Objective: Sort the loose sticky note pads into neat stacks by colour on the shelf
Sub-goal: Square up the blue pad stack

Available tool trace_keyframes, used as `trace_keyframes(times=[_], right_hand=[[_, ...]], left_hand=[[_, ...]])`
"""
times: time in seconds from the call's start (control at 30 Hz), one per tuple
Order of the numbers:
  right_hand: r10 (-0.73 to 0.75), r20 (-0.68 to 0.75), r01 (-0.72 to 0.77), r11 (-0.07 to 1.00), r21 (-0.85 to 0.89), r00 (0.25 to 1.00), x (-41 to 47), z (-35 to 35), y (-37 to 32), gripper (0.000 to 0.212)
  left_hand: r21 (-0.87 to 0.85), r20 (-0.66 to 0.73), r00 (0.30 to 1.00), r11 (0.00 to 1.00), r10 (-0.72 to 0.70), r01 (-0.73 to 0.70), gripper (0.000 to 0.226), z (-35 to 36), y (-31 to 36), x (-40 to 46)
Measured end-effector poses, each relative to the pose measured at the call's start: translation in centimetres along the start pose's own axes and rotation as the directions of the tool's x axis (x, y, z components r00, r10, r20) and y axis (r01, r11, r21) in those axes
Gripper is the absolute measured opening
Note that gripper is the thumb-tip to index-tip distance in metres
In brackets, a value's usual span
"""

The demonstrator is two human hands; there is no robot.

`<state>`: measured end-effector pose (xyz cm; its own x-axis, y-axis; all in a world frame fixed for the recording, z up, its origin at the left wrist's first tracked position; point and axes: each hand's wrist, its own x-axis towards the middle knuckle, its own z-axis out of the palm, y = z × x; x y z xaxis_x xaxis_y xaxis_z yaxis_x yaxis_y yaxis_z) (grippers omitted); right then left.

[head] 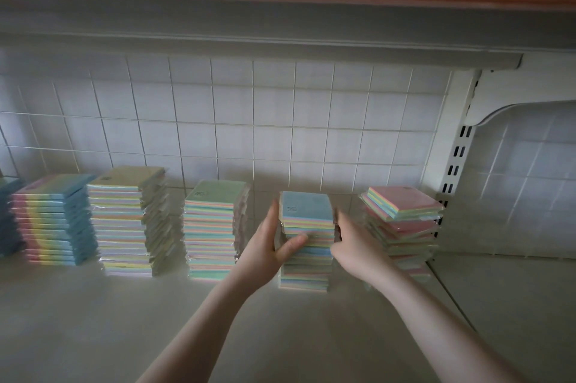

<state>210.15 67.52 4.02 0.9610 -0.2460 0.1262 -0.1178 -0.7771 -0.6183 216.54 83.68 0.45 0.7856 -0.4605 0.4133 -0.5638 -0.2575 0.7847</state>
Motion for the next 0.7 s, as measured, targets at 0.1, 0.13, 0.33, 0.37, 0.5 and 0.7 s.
trace_keyframes(times=[0.1, 0.13, 0.33, 0.37, 0.5, 0.7], right_hand=[[-0.013, 0.002, 0.013, 0.999, -0.041, 1.0, -1.2, 0.2, 0.8, 0.042], [-0.019, 0.01, 0.02, 0.998, -0.059, 1.0, -1.7, 0.3, 1.1, 0.044], [-0.005, 0.086, 0.003, 1.0, 0.015, 0.996, -4.0, 0.9, 3.0, 0.079], [-0.011, 0.087, 0.009, 1.0, 0.019, 0.996, -4.2, 0.9, 2.9, 0.08], [-0.009, 0.049, 0.009, 1.0, 0.006, 0.999, -3.6, 0.1, 1.4, 0.08], [0.005, 0.045, -0.006, 1.0, 0.015, 0.999, -2.8, 0.1, -0.3, 0.068]], left_hand=[[0.09, -0.005, 0.999, 0.995, -0.048, 0.048, 0.092, -0.1, -0.3, -0.7], [0.137, -0.004, 0.998, 0.989, -0.062, 0.062, 0.094, 0.0, -0.3, -1.0], [0.236, -0.019, 0.99, 0.962, -0.138, 0.138, 0.096, 0.7, 1.3, -4.0], [0.24, -0.034, 0.989, 0.96, -0.143, 0.147, 0.099, 0.7, 1.6, -4.0], [0.252, -0.067, 0.987, 0.955, -0.146, 0.159, 0.104, 0.2, 3.8, -2.9], [0.306, -0.06, 0.989, 0.941, -0.135, 0.147, 0.098, -0.2, 5.1, -1.9]])
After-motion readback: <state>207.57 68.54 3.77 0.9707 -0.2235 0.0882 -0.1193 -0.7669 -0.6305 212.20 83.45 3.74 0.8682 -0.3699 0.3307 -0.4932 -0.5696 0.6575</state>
